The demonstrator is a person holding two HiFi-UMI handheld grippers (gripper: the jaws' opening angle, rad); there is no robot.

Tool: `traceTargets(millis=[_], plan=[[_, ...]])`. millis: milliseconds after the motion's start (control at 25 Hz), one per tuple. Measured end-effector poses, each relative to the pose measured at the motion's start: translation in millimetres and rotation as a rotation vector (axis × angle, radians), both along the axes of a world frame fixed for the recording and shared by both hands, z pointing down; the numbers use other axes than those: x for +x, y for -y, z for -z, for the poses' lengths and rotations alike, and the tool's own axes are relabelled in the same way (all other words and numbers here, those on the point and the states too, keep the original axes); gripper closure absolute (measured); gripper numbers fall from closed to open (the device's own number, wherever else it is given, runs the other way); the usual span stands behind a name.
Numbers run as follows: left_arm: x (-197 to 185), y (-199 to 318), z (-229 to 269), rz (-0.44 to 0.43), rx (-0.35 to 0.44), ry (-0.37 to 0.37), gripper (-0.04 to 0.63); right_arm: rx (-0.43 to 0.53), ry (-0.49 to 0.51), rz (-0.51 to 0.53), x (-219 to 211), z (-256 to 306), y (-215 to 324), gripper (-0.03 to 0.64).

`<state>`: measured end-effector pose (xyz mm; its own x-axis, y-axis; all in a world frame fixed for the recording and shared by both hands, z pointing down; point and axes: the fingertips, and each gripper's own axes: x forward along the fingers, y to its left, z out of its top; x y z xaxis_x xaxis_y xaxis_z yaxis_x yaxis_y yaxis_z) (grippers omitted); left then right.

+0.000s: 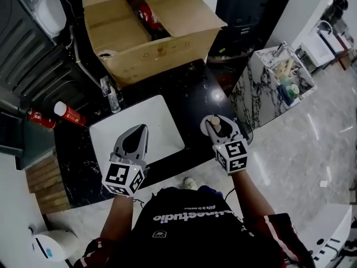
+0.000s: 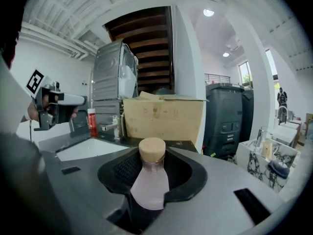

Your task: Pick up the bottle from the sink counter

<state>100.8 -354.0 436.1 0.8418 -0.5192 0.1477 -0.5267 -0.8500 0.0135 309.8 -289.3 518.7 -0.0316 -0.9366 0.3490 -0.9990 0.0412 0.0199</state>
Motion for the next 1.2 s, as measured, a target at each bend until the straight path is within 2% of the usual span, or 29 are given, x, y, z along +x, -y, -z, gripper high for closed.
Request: traceTargets(millis=[320,680,920,1200], plan=[[-98.5,1.0,30.7,0.192,0.059,-0.056,0.584,0.097,-0.016,0.231,-108.9,94.2,4.9,0.451],[-187.7,-18.1,36.3,0.327,0.061,-0.076,0.584,0.127,-0.029,0.347,-181.0,123.1,-4.8,0.451],[-211.4,-29.0,40.1,0.352,0.067,-0.074,0.584,0.142,-0.030,0.392,-210.0,129.5,-9.8,0.451],[-213.9,-35.0,43.0,0.344,0.077,-0.071,0.584,0.153,-0.024,0.404,-220.0,135.5,-16.4,0.451]])
